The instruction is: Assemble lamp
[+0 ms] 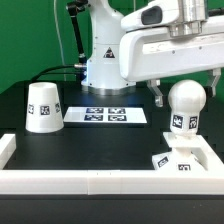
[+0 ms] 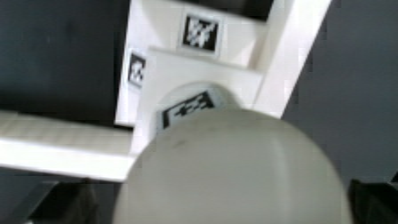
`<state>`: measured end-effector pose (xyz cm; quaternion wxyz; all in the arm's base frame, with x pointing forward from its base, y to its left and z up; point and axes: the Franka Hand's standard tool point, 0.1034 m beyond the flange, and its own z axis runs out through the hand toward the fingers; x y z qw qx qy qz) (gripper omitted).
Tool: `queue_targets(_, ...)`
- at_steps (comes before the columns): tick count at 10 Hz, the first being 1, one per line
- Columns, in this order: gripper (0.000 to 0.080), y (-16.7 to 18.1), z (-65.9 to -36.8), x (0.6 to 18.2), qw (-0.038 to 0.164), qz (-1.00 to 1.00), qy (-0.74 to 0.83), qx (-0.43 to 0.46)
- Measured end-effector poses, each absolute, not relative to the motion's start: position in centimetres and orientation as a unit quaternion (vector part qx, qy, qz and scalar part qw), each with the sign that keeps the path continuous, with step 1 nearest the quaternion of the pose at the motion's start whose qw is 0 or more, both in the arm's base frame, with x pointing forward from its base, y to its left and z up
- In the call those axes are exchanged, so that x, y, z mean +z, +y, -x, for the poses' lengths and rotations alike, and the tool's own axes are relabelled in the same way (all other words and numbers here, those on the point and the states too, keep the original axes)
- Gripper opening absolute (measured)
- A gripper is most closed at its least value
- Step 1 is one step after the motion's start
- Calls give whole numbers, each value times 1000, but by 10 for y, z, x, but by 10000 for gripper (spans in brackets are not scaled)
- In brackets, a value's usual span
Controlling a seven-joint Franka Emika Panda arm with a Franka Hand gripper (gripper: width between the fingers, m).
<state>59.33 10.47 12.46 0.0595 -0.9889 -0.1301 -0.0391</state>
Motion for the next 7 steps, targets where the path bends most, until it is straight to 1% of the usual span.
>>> queue_targets(3,699,105,-600,123,62,989,-131,-27)
queue_targets(7,699,107,-595,118,62,989,-133,-22)
